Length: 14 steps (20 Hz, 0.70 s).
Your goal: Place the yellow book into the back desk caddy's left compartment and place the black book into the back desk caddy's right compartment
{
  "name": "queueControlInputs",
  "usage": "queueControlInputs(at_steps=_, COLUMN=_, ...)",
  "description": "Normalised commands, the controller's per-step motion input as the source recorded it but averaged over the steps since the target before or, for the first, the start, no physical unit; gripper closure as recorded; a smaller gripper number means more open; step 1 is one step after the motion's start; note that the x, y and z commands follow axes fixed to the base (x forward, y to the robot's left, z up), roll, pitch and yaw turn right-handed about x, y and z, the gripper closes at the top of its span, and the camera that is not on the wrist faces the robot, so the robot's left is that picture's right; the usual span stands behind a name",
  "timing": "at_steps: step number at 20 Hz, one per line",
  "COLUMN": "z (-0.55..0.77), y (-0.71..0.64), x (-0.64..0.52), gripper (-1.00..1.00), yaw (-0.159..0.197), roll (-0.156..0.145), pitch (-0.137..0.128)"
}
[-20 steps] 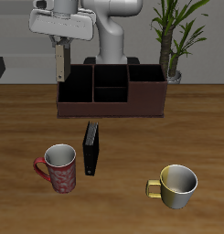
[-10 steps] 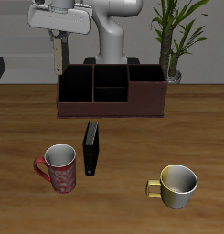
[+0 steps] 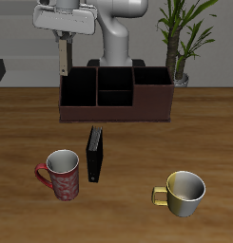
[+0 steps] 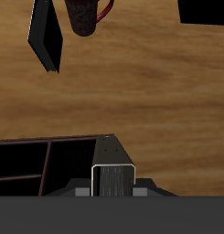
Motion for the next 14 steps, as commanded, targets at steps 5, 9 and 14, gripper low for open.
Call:
queueControlInputs(at_steps=5, z=-0.3, y=0.2, x=-0.08, gripper=1.0, yaw=-0.044, roll=0.017, pitch=0.02)
queueControlInputs(at_steps=9, z=-0.23, y=0.09, x=-0.02, gripper=1.0, yaw=-0.013, roll=0.016, pitch=0.03)
queueControlInputs(at_steps=14, z=-0.23, y=0.03, x=0.06, gripper=1.0, yaw=-0.008, roll=0.001, pitch=0.023)
